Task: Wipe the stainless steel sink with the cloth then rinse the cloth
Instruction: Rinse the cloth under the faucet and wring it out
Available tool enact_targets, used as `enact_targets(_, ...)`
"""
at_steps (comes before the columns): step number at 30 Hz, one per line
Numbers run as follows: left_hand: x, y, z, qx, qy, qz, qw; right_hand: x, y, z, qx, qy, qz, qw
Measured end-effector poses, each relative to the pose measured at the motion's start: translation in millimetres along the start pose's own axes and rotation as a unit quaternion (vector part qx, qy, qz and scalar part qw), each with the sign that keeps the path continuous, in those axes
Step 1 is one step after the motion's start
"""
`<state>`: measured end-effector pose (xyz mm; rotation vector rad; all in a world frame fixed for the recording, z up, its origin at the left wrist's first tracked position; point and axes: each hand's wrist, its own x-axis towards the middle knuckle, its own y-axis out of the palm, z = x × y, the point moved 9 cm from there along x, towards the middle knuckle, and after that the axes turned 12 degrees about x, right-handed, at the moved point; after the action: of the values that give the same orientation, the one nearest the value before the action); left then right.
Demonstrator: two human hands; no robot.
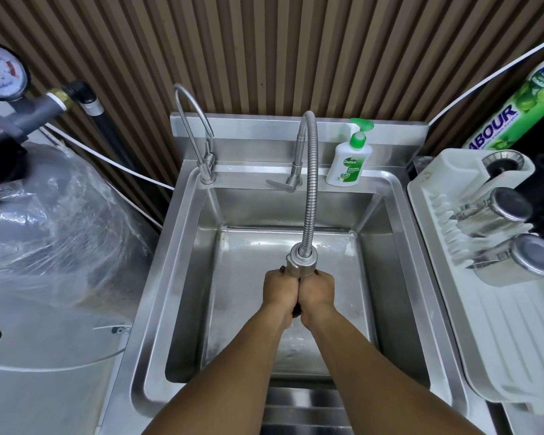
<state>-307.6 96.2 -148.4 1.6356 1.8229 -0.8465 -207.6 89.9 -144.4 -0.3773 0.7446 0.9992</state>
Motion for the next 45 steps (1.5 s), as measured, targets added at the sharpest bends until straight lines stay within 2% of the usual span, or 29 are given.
enact_targets(4,-2.8,-0.7,-0.3,-0.025,0.0,0.004,1.0,-3.9,4.9,3.0,0.003,0.006,0.043,0.999)
enact_targets(8,-2.8,-2.3,5.8,-0.097,-0.04,0.029,0.994,-4.9,6.2,0.3,0.047,0.039,0.09,0.994)
enact_targets(12,-1.8,-10.7,4.7,-0.068,0.003,0.037,0.997,-2.6,1.6,2.7,0.005,-0.013,0.108,0.994)
enact_targets(15,-0.8,-8.8,10.0,-0.065,0.025,0.036,0.997,-7.8,-2.5,-1.4,0.017,-0.028,0.116,0.993)
enact_targets(19,-1.6,-5.4,14.1,-0.029,0.033,0.006,0.999,-14.1,-4.5,-10.7,0.037,-0.034,0.093,0.994)
enact_targets(23,-3.2,5.6,19.1,0.048,-0.007,0.068,0.997,-13.3,-4.5,-13.1,0.054,-0.048,0.069,0.995)
enact_targets(25,-1.8,9.2,18.2,0.041,-0.01,0.09,0.995,-11.4,-5.0,-8.5,0.042,-0.065,0.059,0.995)
enact_targets(28,3.0,5.6,11.0,0.02,0.011,0.065,0.998,-6.8,-4.6,-2.2,0.045,-0.069,0.037,0.996)
enact_targets(31,7.9,-2.6,8.1,-0.007,-0.003,0.021,1.0,-3.0,1.8,-5.4,0.063,-0.038,0.041,0.996)
enact_targets(35,11.0,-3.1,4.8,-0.036,-0.016,0.012,0.999,-1.2,9.3,-12.7,0.078,-0.005,0.041,0.996)
enact_targets(45,11.6,2.4,4.7,-0.046,-0.014,-0.002,0.999,4.3,2.5,-3.2,0.049,-0.03,-0.011,0.998)
